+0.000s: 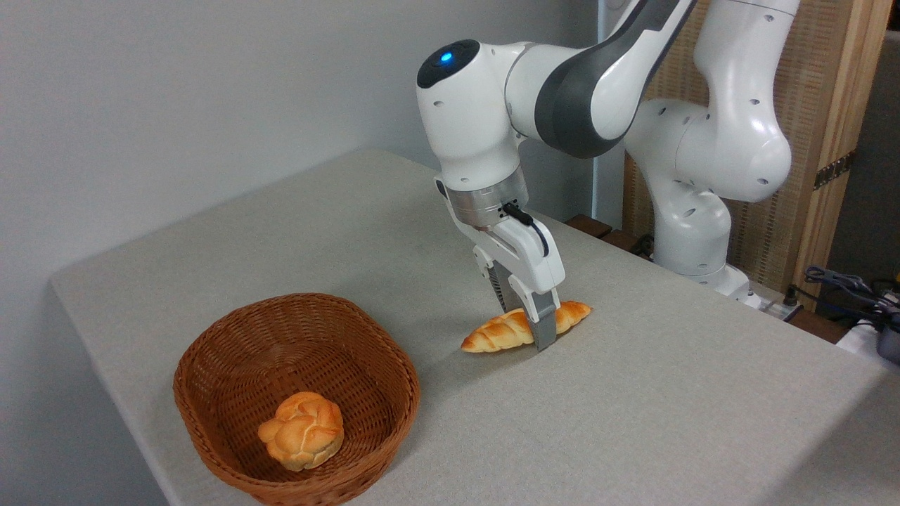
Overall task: Put bread into the basket
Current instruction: 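Lift the braided roll and carry it over the wicker basket, then lower the roll into the basket and open the gripper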
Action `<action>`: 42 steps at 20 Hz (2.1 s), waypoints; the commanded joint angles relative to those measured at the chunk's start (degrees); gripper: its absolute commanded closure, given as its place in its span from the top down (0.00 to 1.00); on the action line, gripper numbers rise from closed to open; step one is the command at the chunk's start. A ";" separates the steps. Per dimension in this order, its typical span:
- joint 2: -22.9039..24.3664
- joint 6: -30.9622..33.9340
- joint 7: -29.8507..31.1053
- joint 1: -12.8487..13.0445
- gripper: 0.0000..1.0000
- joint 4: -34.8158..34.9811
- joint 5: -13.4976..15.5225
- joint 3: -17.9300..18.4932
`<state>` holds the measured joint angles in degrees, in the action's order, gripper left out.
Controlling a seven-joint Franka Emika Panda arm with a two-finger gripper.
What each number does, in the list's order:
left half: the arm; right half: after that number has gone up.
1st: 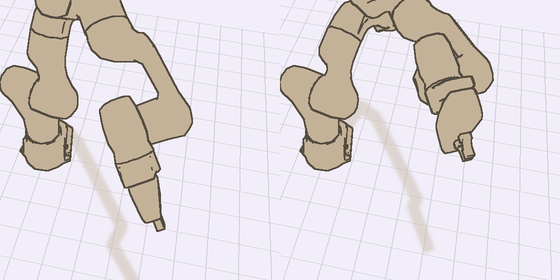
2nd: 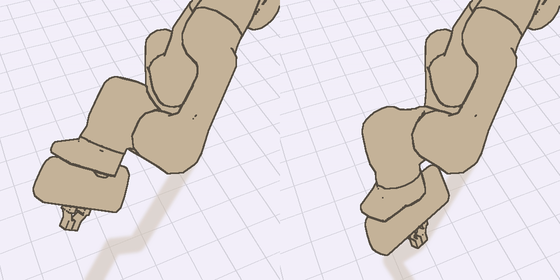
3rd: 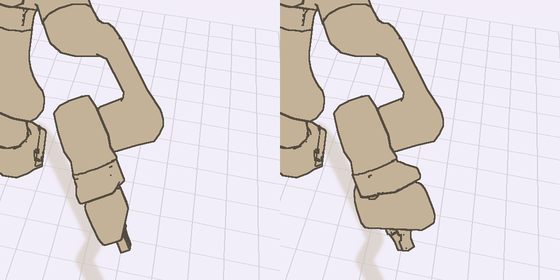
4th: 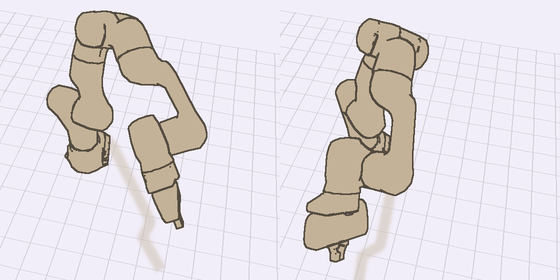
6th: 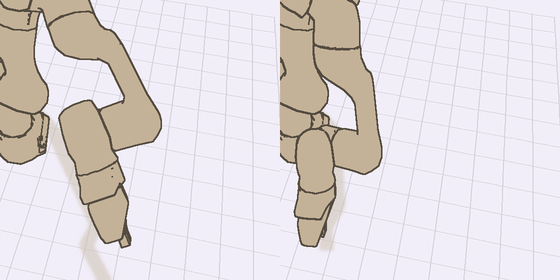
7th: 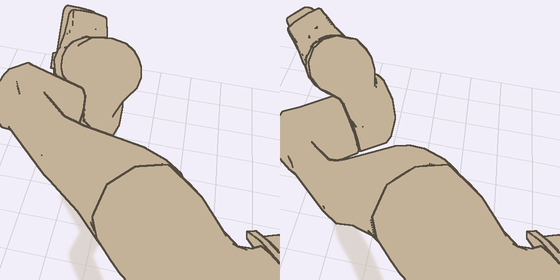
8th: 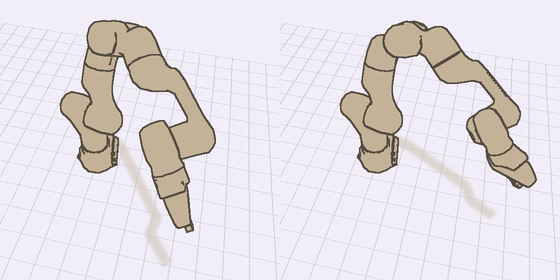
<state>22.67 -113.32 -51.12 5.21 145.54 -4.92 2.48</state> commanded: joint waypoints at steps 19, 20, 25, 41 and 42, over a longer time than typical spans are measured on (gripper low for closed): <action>-9.82 7.16 -0.91 -0.46 0.18 -26.69 12.72 0.25; -11.58 5.93 -0.83 -0.46 0.19 -29.41 13.53 0.16; -24.40 4.86 -0.74 -0.29 0.31 -44.88 17.22 -0.19; -35.59 -5.77 7.26 0.24 1.00 -47.37 16.52 -8.46; -35.50 -5.68 7.26 0.24 1.00 -47.37 16.52 -8.46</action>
<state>-13.36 -119.42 -44.13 5.62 98.46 11.21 -5.81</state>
